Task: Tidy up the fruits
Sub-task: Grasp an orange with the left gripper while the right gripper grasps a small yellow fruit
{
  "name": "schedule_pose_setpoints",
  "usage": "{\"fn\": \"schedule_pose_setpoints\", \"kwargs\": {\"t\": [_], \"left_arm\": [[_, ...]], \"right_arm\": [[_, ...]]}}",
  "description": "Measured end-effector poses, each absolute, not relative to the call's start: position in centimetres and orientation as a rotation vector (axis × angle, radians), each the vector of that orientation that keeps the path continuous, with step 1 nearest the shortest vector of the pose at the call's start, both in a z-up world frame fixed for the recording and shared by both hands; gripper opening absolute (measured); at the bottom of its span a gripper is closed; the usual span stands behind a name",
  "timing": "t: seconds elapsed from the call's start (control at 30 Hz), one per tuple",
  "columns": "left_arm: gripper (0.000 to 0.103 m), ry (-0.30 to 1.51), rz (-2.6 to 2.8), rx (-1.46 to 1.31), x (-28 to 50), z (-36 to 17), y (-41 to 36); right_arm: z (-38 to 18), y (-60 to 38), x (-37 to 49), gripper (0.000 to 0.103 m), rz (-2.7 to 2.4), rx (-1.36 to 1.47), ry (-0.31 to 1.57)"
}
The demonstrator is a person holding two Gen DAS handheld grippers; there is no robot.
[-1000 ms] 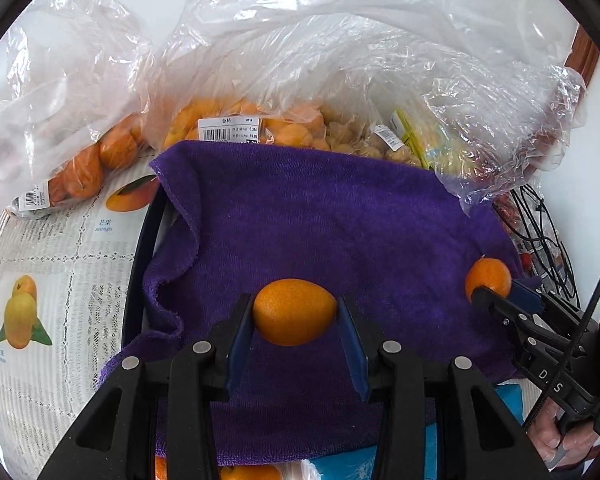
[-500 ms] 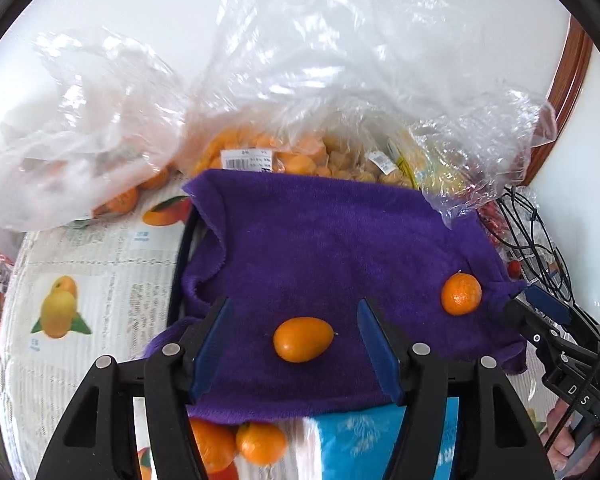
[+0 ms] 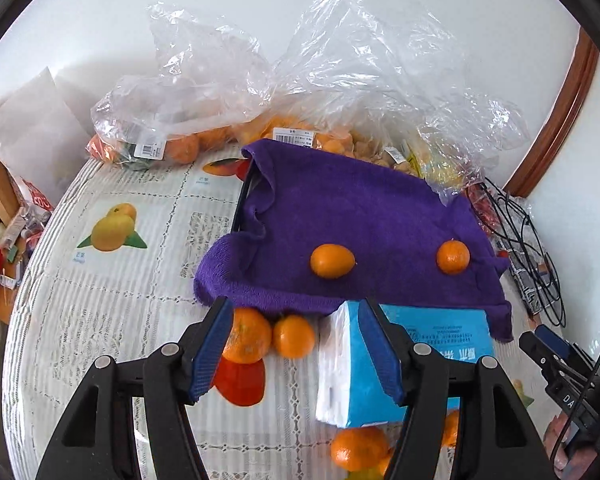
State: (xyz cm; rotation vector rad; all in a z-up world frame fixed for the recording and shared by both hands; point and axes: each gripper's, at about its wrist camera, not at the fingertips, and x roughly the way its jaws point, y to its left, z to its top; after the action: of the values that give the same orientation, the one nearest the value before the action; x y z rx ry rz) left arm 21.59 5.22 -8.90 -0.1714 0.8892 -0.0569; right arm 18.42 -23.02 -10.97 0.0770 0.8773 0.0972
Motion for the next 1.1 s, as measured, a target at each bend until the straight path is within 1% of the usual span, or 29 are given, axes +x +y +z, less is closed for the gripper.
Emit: {"fn": "schedule_pose_setpoints", "kwargs": {"t": [0.13,0.17,0.2,0.33,0.5,0.7,0.73,0.8,1.1], "left_arm": [[0.064,0.886,-0.035,-0.137,20.3,-8.9,5.1],[0.067,0.879,-0.028,-0.133,20.1,-8.9,5.2],[0.070,0.872,-0.017,-0.131,19.8,-8.8,5.4],[0.071,0.878,-0.005,-0.156,19.5,-9.0,6.4],[0.071,0.888,0.021,-0.166,19.3,-9.4,7.3],[0.071,0.905,0.037,-0.205,19.5,-10.0,8.5],[0.071,0.909,0.038,-0.207,19.6,-10.2,8.5],[0.071,0.916,0.034,-0.199,19.7,-10.5,8.5],[0.071,0.971,0.019,-0.175,21.5,-12.8,8.3]], "right_arm": [[-12.1,-22.9,17.9,0.050,0.145,0.091,0.900],[-12.3,-22.8,17.9,0.050,0.162,0.093,0.899],[-12.5,-22.6,18.1,0.048,0.174,0.090,0.901],[-13.8,-21.9,19.4,0.037,0.221,0.082,0.938],[-15.3,-21.4,20.9,0.031,0.259,0.079,0.987],[-16.7,-21.5,21.8,0.029,0.275,0.122,1.021],[-16.7,-21.7,21.9,0.026,0.274,0.133,1.020],[-16.8,-21.9,22.0,0.026,0.275,0.141,1.017],[-14.9,-22.5,21.2,0.026,0.230,0.150,0.959]]}}
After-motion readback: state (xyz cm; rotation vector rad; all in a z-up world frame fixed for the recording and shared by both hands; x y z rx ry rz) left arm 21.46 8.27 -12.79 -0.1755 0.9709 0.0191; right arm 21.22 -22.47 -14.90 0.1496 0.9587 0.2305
